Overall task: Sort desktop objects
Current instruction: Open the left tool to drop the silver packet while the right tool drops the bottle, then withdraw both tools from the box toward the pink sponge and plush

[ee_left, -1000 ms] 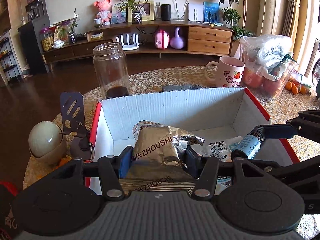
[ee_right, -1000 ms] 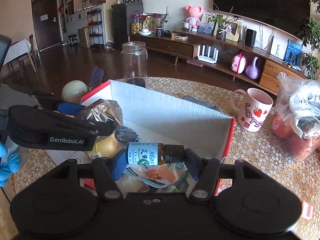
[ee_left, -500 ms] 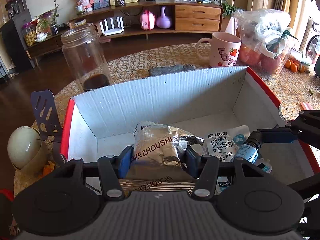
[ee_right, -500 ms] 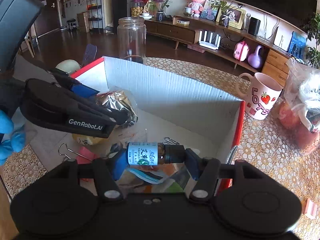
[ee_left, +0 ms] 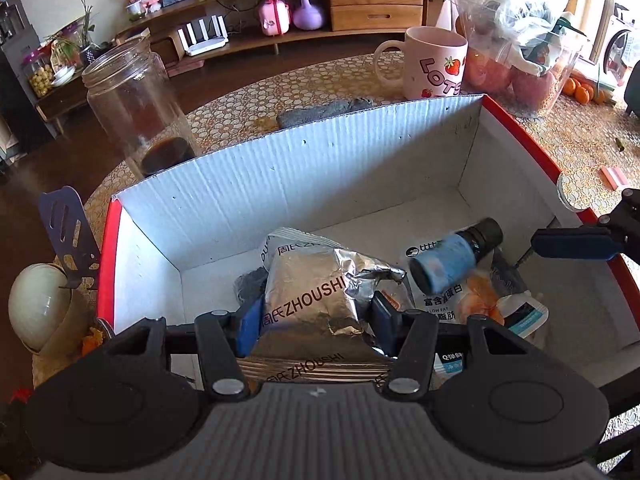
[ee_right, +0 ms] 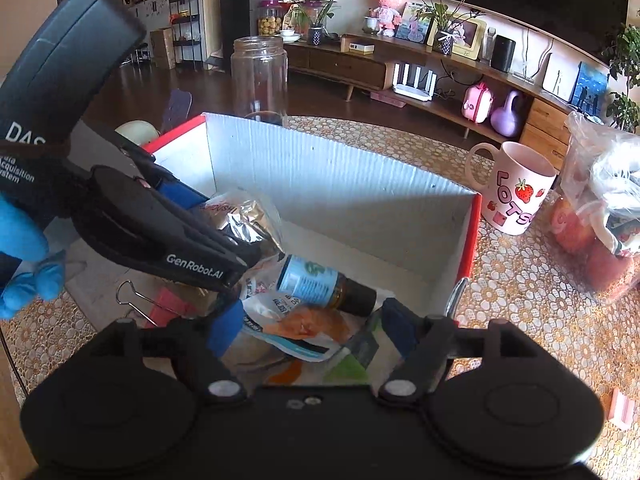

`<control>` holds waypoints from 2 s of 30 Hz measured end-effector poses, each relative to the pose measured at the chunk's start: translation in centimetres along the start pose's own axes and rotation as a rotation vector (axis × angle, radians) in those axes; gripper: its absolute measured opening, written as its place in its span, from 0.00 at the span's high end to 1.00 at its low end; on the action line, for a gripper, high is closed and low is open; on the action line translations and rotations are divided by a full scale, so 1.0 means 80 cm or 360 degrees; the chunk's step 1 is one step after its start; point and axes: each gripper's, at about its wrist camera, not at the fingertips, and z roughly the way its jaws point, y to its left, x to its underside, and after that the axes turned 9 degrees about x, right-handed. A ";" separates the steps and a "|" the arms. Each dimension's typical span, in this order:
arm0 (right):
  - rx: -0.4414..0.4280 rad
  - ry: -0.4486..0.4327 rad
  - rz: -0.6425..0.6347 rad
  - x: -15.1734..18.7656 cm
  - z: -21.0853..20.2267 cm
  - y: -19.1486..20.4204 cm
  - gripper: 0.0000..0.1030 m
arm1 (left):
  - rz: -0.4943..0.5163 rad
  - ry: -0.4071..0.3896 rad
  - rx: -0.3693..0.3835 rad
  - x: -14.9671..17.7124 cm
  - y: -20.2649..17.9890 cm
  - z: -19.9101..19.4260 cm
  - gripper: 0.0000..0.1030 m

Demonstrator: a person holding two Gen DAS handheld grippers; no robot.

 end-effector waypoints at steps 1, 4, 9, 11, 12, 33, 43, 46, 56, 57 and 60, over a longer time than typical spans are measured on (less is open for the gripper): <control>-0.0006 -0.0001 -0.0001 0.001 -0.002 0.000 0.25 | 0.0001 -0.0001 -0.0005 0.000 0.000 -0.001 0.46; -0.0022 -0.0012 -0.0005 0.006 -0.010 -0.001 0.22 | -0.0004 -0.0032 -0.0020 0.000 -0.002 -0.007 0.37; -0.0042 -0.0032 0.0011 0.010 -0.026 -0.003 0.21 | -0.0005 -0.0090 -0.0013 0.001 -0.009 -0.024 0.31; -0.0041 -0.0046 0.0018 0.010 -0.032 -0.005 0.21 | 0.0005 -0.0105 -0.0015 0.002 -0.013 -0.031 0.31; -0.0042 -0.0053 0.0023 0.010 -0.036 -0.006 0.21 | 0.0010 -0.0112 -0.0018 0.003 -0.015 -0.034 0.31; -0.0042 -0.0220 0.0113 0.040 -0.152 -0.045 0.17 | 0.0032 -0.0327 0.0031 0.033 -0.086 -0.139 0.26; 0.0033 -0.0252 0.0134 0.086 -0.199 -0.081 0.14 | 0.0070 -0.0400 0.0098 0.055 -0.162 -0.170 0.25; 0.0067 -0.0257 0.0192 0.101 -0.209 -0.103 0.14 | 0.0100 -0.0420 0.0133 0.060 -0.189 -0.174 0.25; 0.0196 -0.0251 0.0373 0.151 -0.227 -0.180 0.12 | 0.0153 -0.0429 0.0211 0.060 -0.272 -0.157 0.25; 0.0205 -0.0251 0.0384 0.156 -0.228 -0.186 0.12 | 0.0155 -0.0424 0.0215 0.060 -0.279 -0.153 0.25; 0.0231 -0.0246 0.0404 0.169 -0.229 -0.202 0.11 | 0.0173 -0.0407 0.0224 0.059 -0.300 -0.139 0.25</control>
